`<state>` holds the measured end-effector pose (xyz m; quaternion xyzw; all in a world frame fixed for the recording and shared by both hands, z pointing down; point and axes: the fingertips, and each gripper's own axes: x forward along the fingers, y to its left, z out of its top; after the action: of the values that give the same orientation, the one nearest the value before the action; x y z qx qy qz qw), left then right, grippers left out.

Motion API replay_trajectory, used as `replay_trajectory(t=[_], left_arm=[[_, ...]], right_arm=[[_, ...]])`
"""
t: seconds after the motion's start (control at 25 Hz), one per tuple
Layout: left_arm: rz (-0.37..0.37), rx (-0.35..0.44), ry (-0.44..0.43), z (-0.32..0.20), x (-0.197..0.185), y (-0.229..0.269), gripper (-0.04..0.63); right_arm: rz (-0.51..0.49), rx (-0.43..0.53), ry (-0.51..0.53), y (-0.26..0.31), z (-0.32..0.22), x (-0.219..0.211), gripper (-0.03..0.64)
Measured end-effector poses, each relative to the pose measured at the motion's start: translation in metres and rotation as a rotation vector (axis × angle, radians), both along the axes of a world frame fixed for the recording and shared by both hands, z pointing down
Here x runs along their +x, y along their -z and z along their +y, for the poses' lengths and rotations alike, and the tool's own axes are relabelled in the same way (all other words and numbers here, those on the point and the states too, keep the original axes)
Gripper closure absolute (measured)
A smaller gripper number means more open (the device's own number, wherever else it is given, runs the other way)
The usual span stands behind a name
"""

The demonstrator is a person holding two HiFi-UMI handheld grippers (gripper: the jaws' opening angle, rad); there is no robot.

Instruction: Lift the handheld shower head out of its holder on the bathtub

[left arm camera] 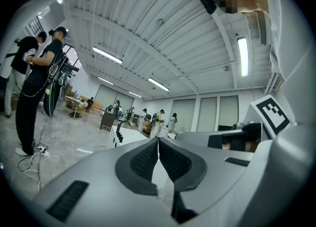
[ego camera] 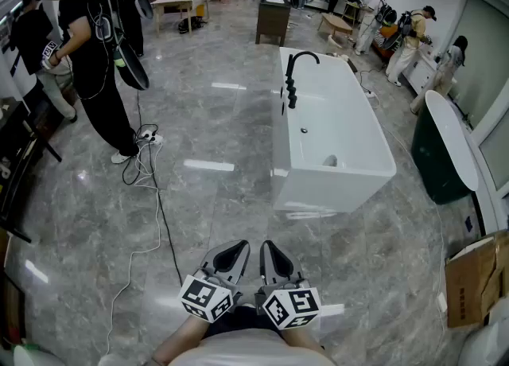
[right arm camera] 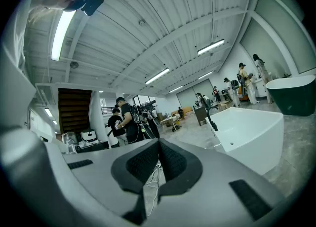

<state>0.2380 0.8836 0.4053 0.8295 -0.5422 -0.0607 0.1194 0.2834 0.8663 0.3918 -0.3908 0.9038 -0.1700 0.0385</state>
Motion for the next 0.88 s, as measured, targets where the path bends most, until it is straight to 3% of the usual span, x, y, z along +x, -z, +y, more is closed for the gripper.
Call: replay_trajectory(t=[0.44,0.68,0.88], left_arm=[[-0.005,-0.068,0.006,-0.026,0.010,-0.017,0.583],[0.019,-0.061,0.014,-0.038,0.021,-0.023,0.583],[0.033,-0.065,0.020,-0.061,0.012,-0.022,0.583]], right_arm=[[-0.007,-0.017,-0.009,-0.006,-0.015,0.018,0.598],[0.007,-0.026,-0.029,-0.022,-0.034,0.039,0.598],[0.003,-0.028,-0.016,-0.023,-0.057,0.030,0.598]])
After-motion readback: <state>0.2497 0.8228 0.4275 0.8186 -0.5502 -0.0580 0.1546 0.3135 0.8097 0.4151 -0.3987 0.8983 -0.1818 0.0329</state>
